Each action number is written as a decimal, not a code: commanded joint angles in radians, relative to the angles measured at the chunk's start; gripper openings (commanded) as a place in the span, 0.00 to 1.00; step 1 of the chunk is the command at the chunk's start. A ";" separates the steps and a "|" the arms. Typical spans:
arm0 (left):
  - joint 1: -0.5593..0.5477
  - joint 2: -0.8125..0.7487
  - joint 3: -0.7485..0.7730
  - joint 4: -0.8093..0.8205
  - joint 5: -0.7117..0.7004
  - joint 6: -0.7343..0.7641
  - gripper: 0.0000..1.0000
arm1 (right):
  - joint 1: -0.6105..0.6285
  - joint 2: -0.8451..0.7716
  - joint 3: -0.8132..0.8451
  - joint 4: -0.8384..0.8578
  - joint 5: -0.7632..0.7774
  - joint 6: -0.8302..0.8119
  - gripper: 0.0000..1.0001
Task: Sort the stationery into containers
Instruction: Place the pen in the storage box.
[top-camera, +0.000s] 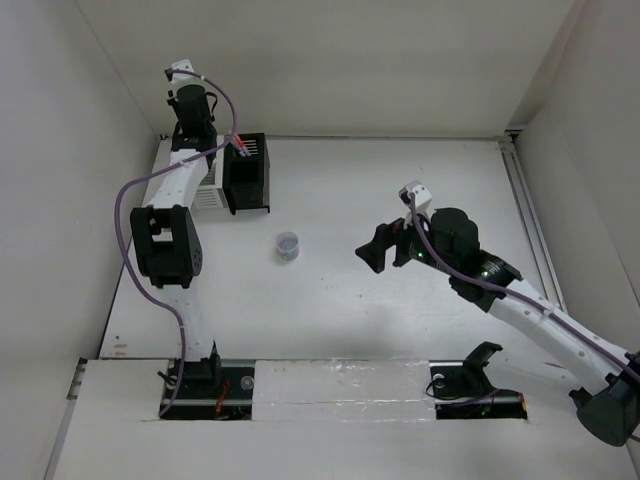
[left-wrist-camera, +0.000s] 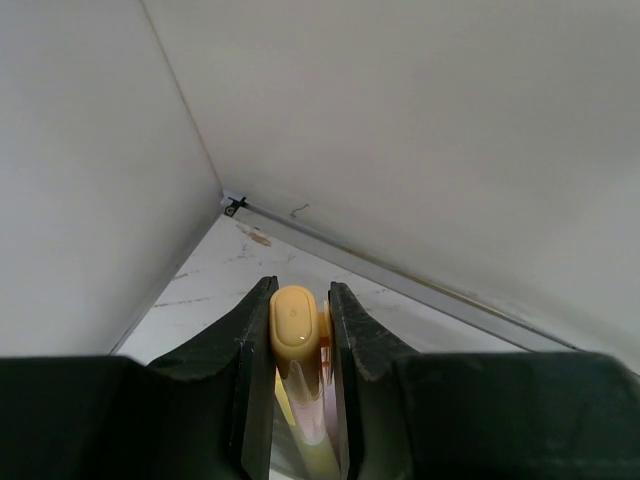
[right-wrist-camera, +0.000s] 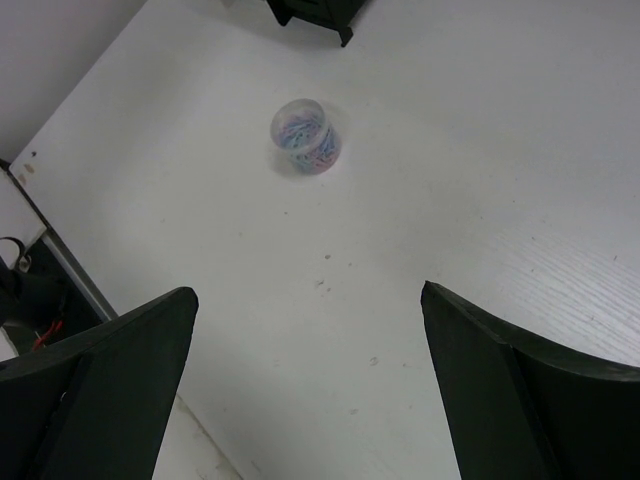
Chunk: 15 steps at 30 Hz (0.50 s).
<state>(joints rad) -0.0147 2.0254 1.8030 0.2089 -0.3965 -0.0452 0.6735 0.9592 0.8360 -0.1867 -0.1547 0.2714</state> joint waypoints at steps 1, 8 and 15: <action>0.013 -0.013 -0.010 0.119 -0.013 0.015 0.00 | 0.000 0.009 0.015 0.046 -0.034 -0.021 1.00; 0.035 0.021 -0.044 0.119 0.037 -0.028 0.00 | 0.000 0.039 0.025 0.056 -0.025 -0.021 1.00; 0.035 0.021 -0.066 0.119 0.100 -0.064 0.00 | 0.000 0.062 0.034 0.067 -0.034 -0.021 1.00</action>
<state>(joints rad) 0.0181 2.0583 1.7531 0.2737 -0.3302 -0.0826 0.6735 1.0306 0.8368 -0.1730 -0.1699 0.2642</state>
